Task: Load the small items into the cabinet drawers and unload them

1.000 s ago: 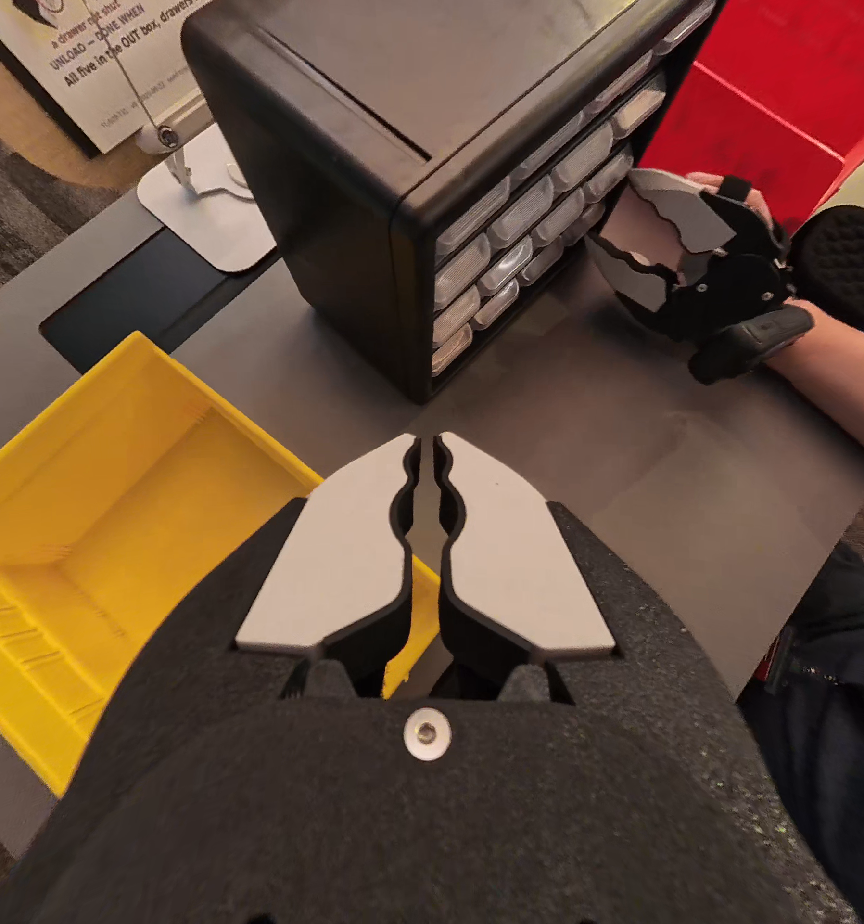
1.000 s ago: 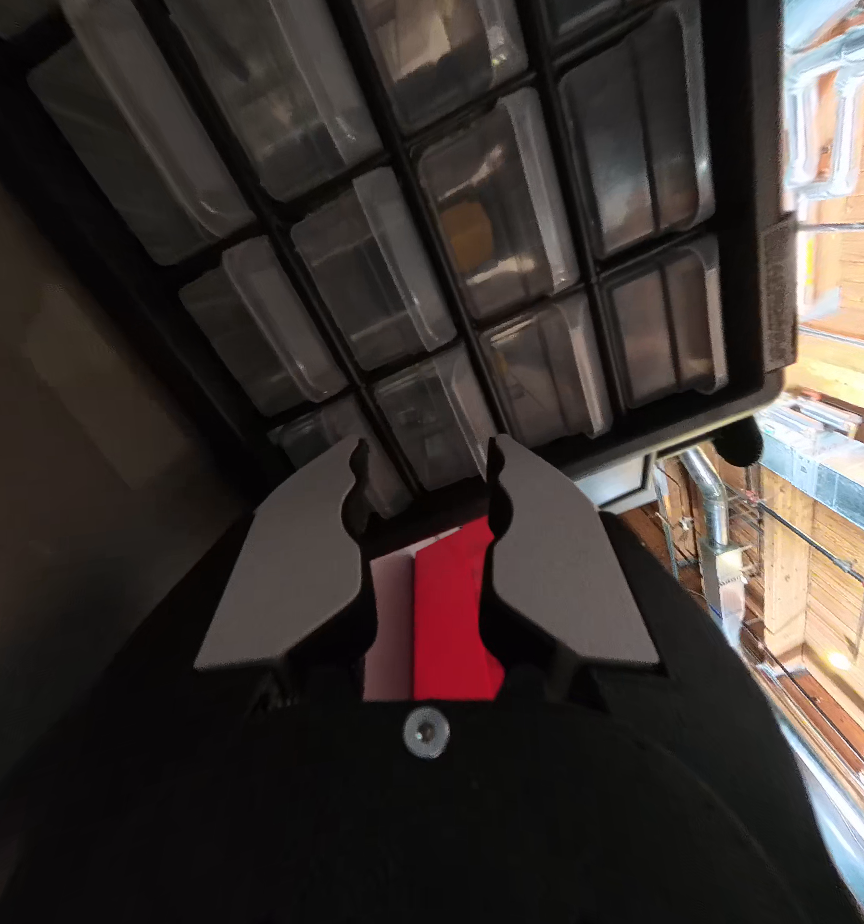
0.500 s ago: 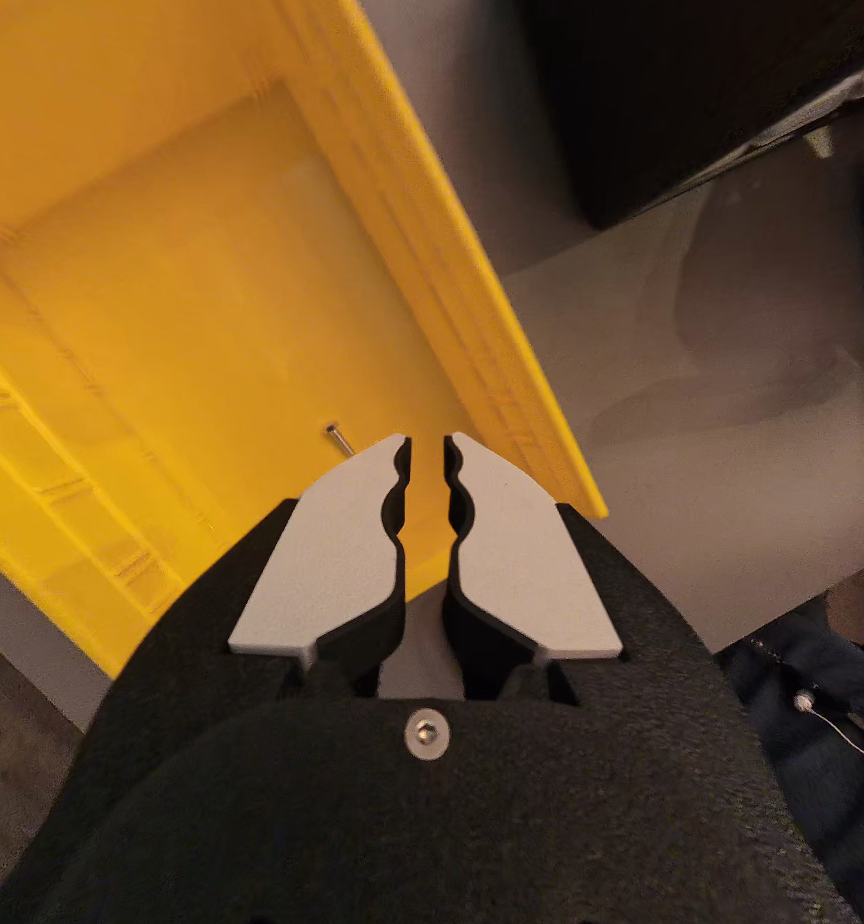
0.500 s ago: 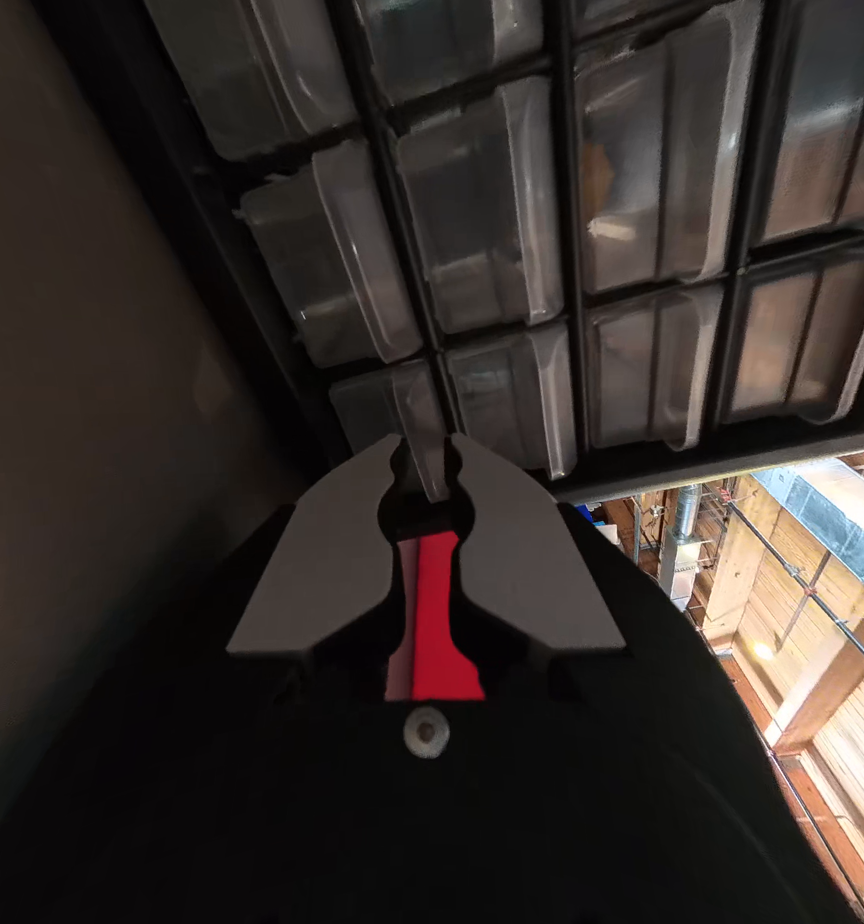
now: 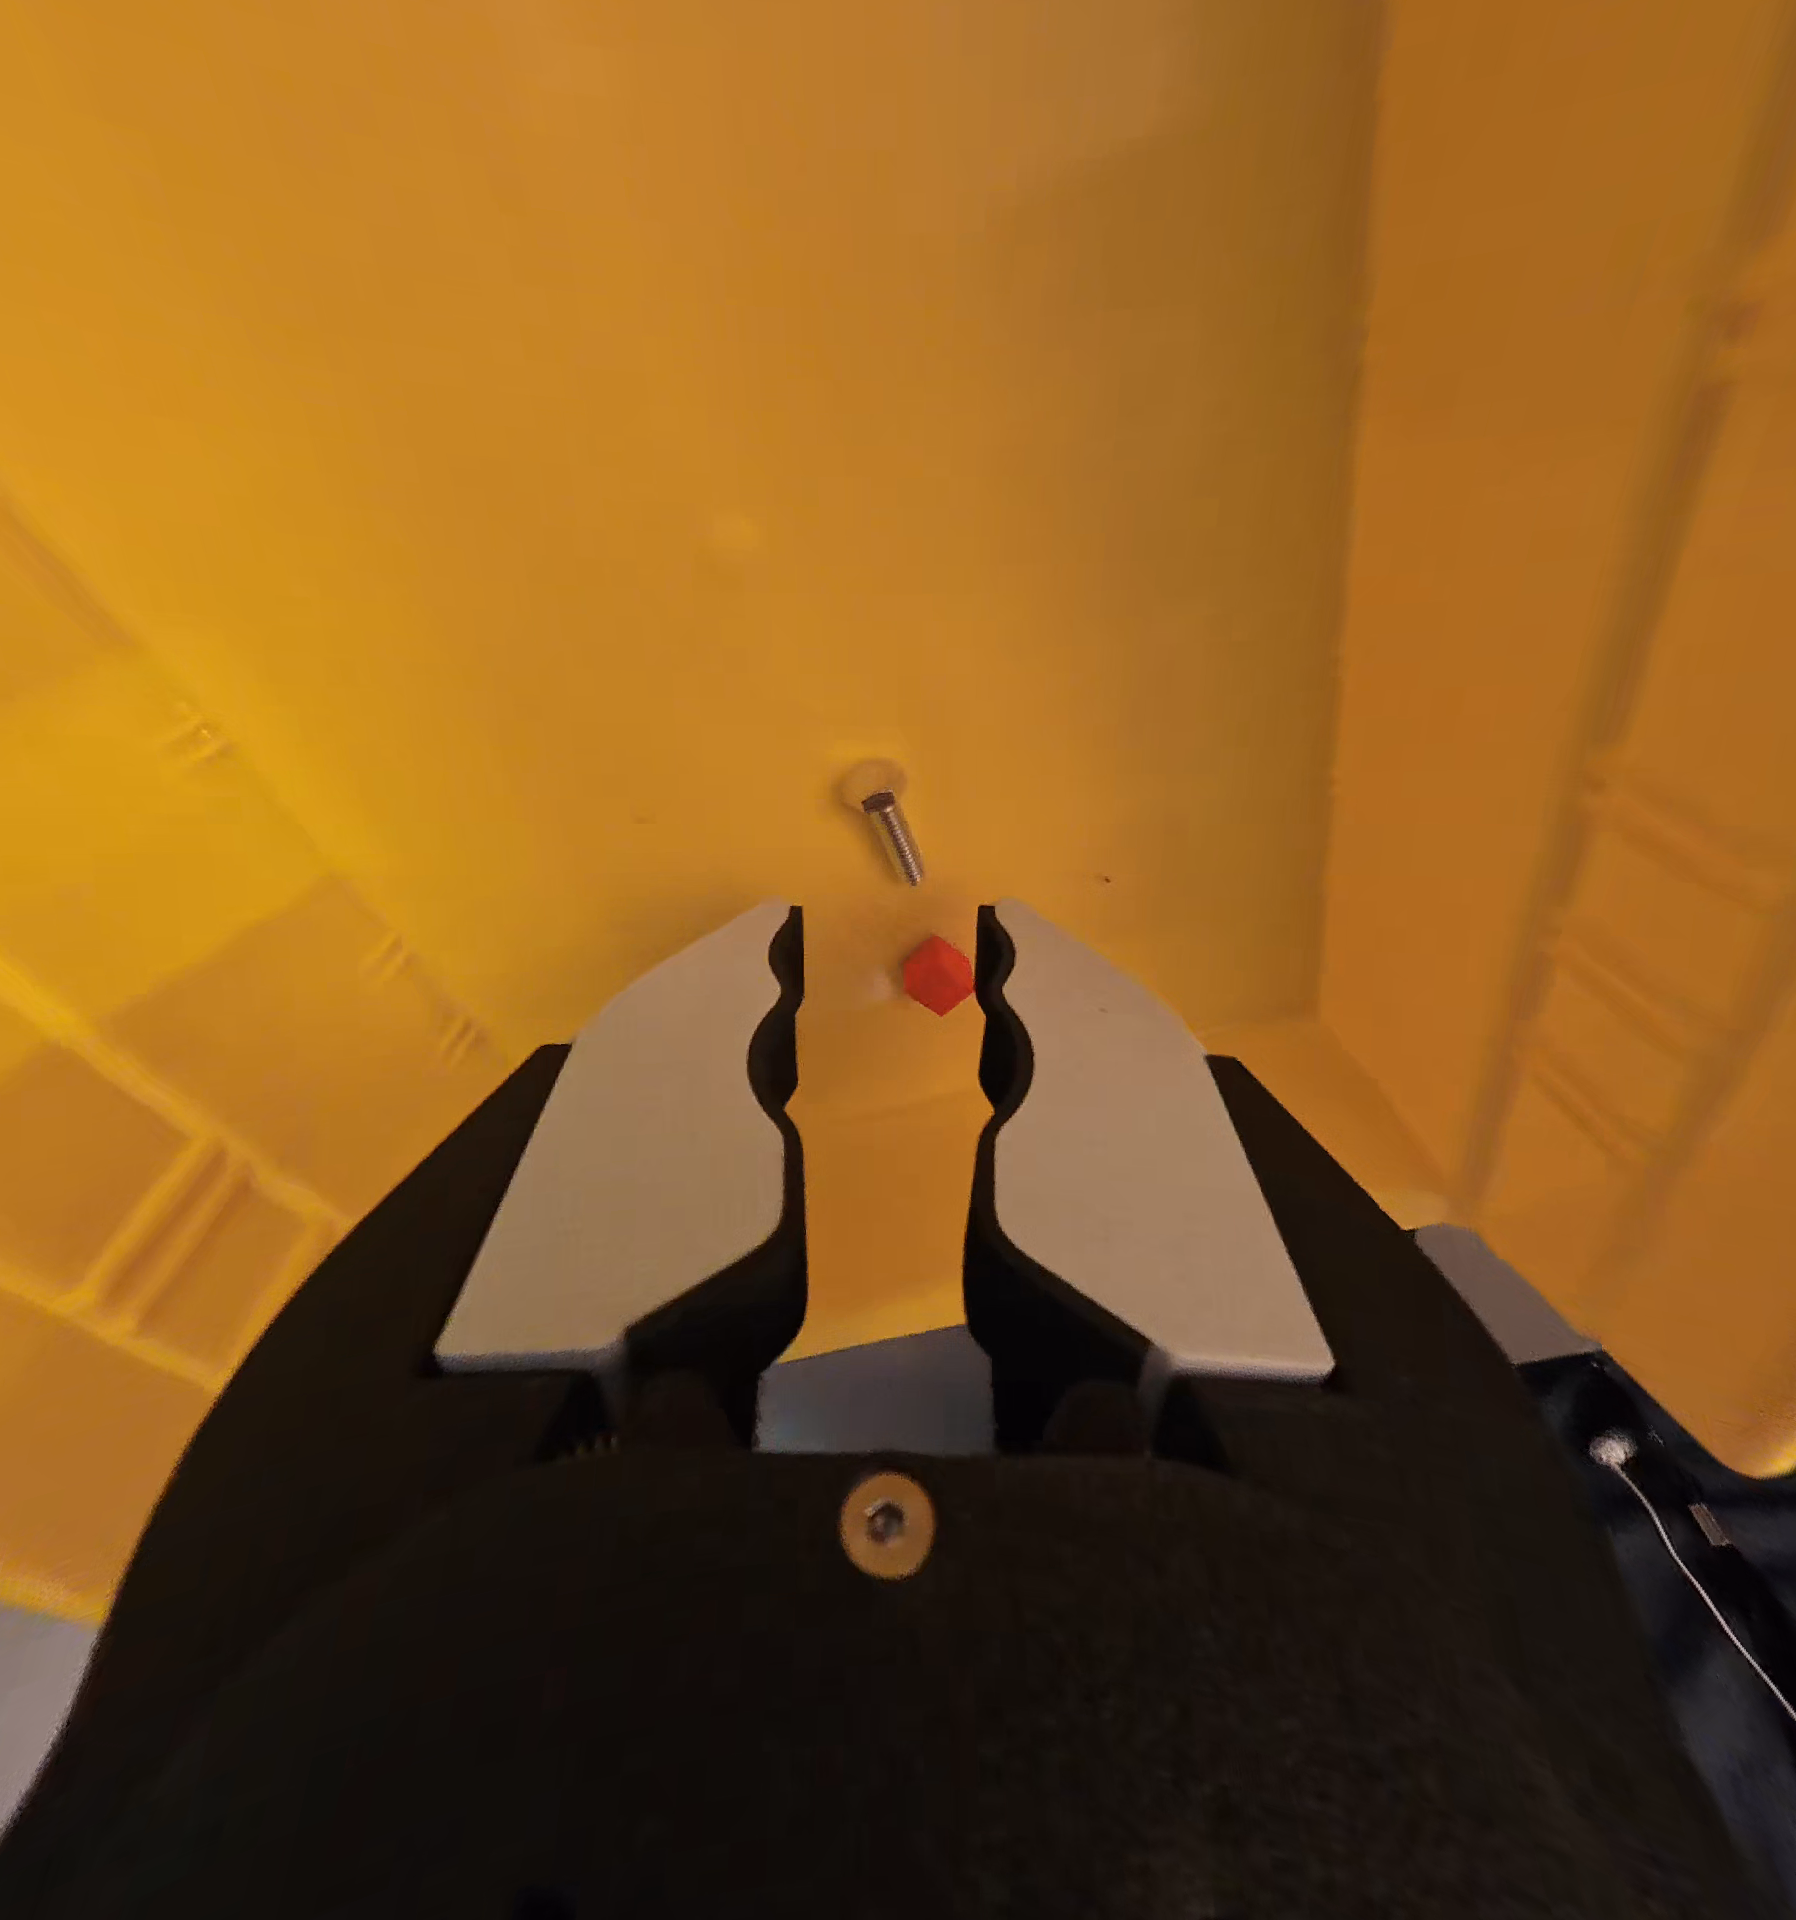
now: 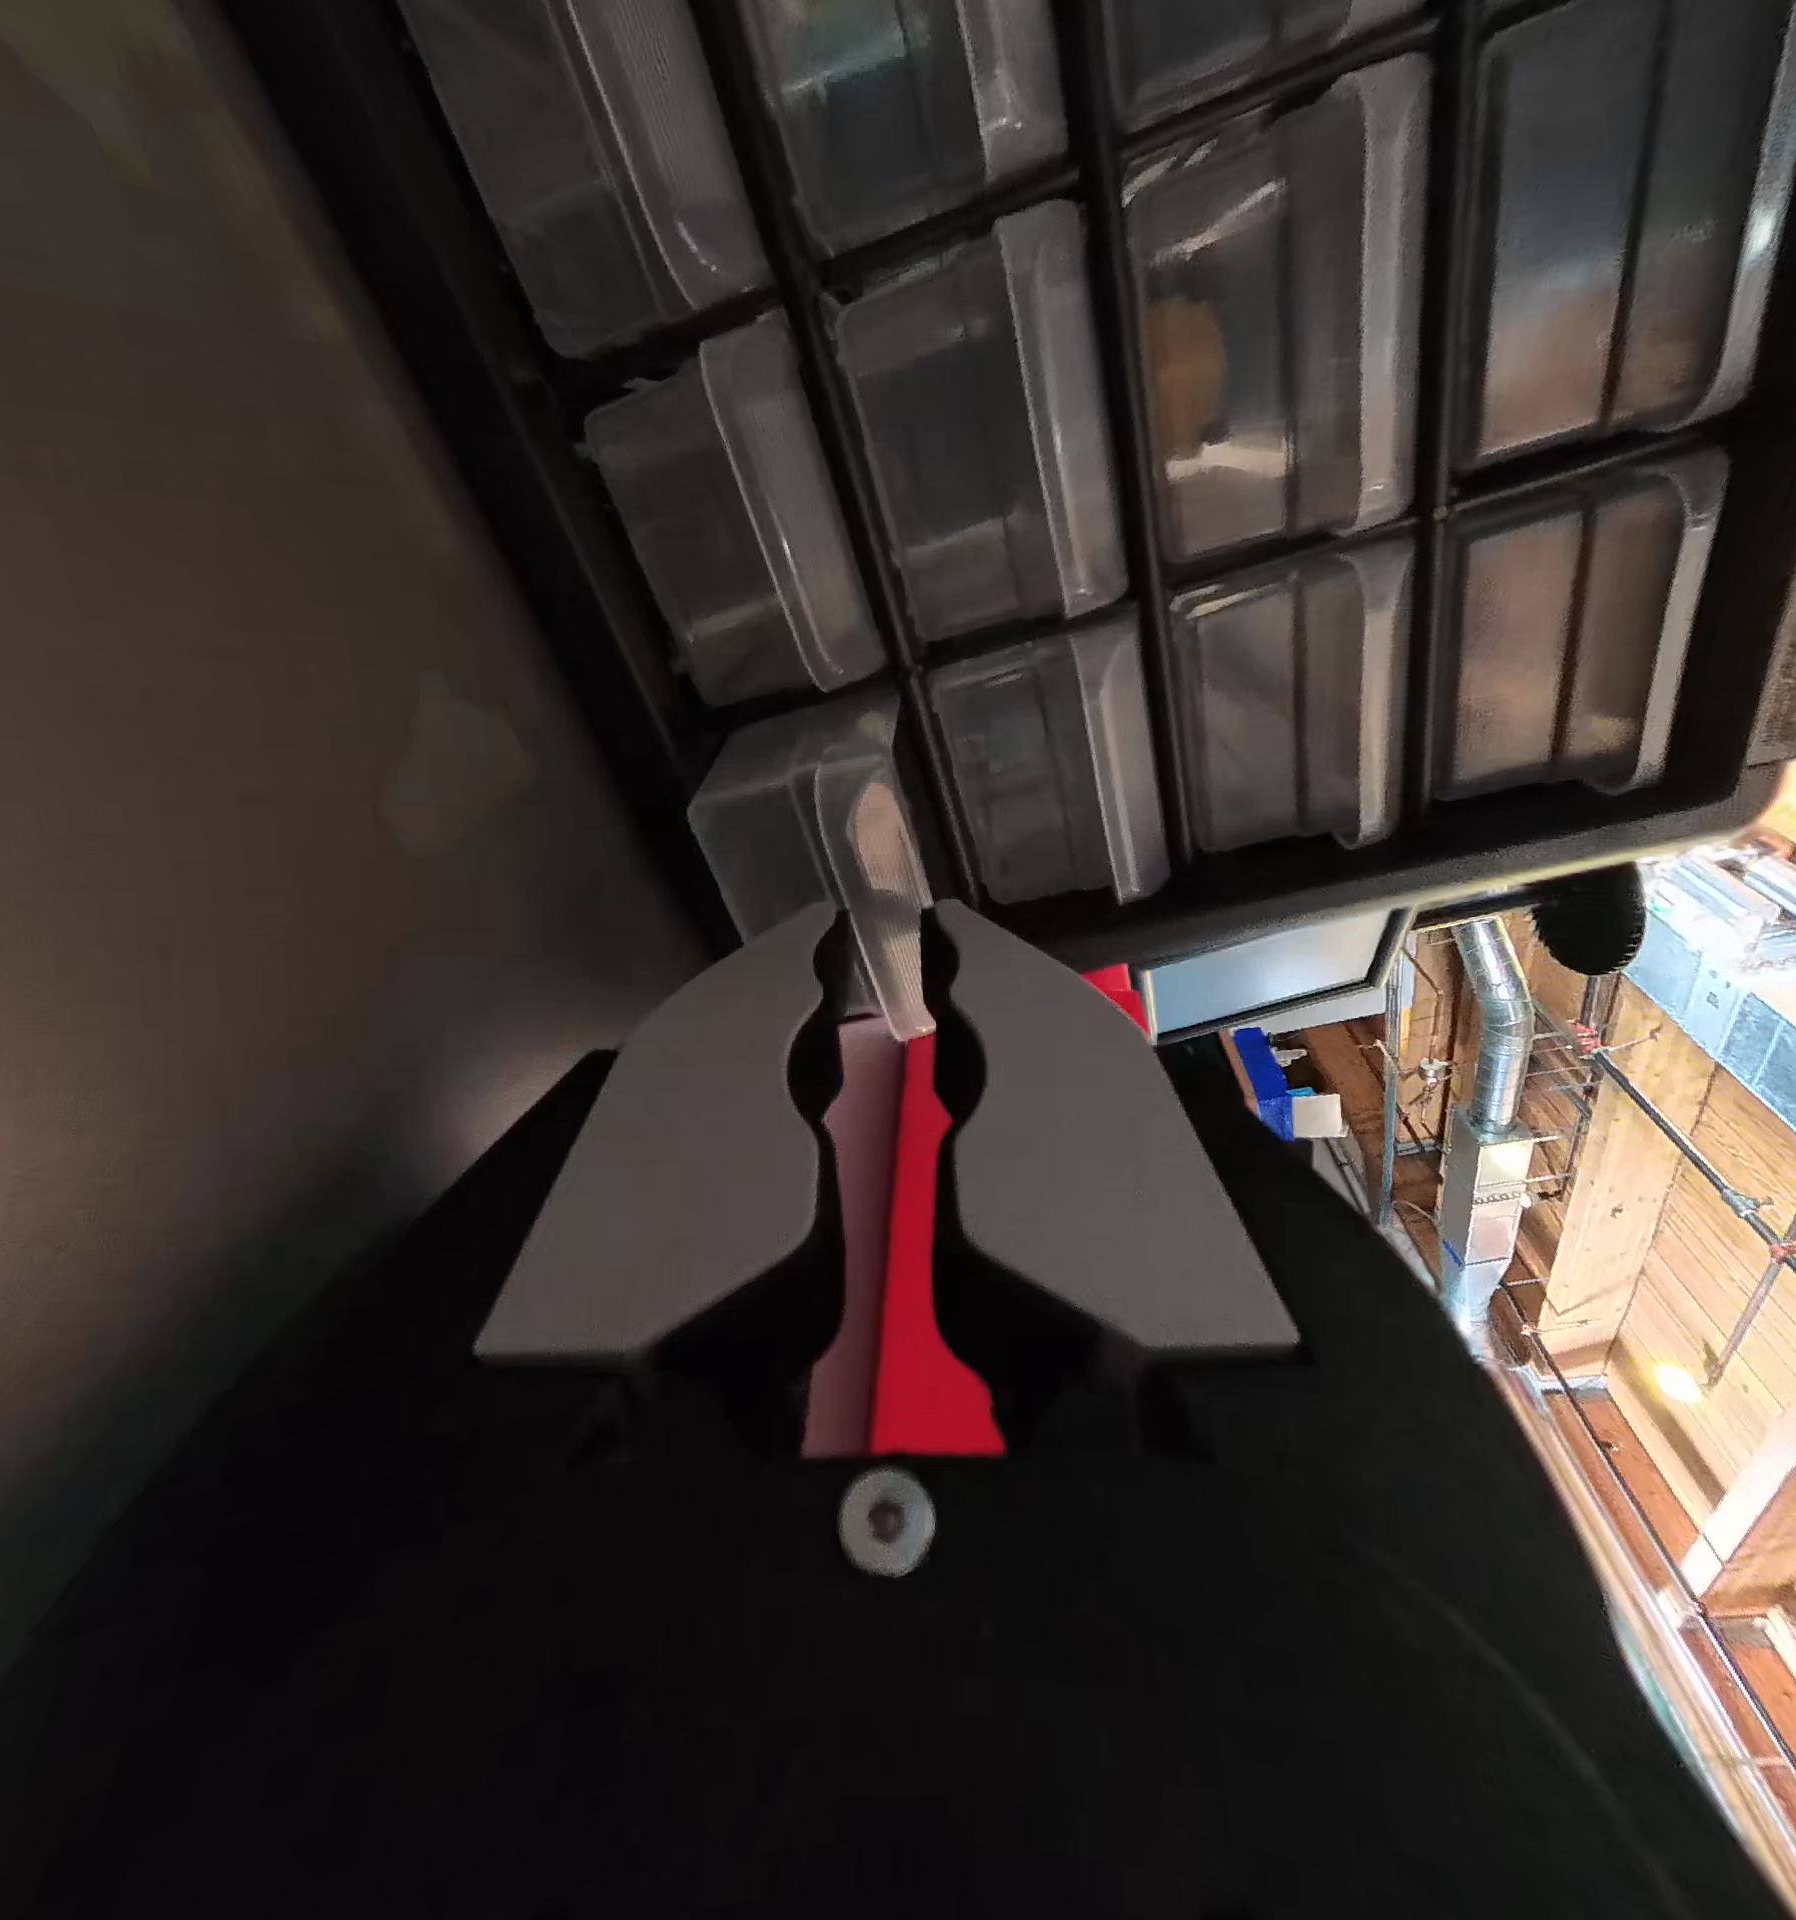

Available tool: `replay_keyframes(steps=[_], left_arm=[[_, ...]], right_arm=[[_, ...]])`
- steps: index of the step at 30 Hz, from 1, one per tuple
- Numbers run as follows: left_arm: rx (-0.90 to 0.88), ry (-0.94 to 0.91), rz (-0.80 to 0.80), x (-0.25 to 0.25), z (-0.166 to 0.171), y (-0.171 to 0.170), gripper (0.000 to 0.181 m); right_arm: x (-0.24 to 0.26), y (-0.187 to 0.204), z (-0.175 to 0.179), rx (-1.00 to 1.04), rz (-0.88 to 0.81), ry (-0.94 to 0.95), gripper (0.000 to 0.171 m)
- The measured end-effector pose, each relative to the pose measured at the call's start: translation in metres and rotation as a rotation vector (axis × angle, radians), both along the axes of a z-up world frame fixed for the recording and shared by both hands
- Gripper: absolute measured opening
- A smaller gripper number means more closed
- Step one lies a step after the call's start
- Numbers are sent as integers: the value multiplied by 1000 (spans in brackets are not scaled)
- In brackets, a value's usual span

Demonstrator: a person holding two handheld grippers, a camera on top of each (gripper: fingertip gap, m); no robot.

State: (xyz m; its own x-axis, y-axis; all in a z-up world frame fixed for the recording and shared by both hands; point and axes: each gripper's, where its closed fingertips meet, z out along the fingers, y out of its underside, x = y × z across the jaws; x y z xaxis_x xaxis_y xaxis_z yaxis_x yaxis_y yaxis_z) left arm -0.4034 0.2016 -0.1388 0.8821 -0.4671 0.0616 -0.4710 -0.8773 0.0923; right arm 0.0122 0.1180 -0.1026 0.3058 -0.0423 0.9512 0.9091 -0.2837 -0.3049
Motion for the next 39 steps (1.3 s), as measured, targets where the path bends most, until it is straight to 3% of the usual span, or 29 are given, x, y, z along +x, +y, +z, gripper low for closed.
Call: replay_keyframes(steps=[11,16,19,25,28,32,35,39], left_arm=[[-8,50,-35,1,-14,8,5],[-3,11,-43,1,-10,7,5],[37,-34,-31,1,8,4,5],[274,-161,-117,30,81,-10,5],[390,-309,-298,87,120,-35,6],[386,-545,-653,205,142,-103,5],[339,-477,-876,278,114,-142,5],[305,-321,-1014,348,71,-151,6]], right_arm=[[-8,-33,0,-7,-8,-6,13],[-12,-48,0,-4,-5,-6,13],[-13,-54,0,0,-8,-9,13],[-16,-61,-1,0,-10,-6,13],[-15,-60,-2,0,-11,2,13],[-16,-59,-1,3,-6,-6,13],[-17,-59,-1,0,1,-24,13],[-15,-57,-4,-14,-2,-29,13]])
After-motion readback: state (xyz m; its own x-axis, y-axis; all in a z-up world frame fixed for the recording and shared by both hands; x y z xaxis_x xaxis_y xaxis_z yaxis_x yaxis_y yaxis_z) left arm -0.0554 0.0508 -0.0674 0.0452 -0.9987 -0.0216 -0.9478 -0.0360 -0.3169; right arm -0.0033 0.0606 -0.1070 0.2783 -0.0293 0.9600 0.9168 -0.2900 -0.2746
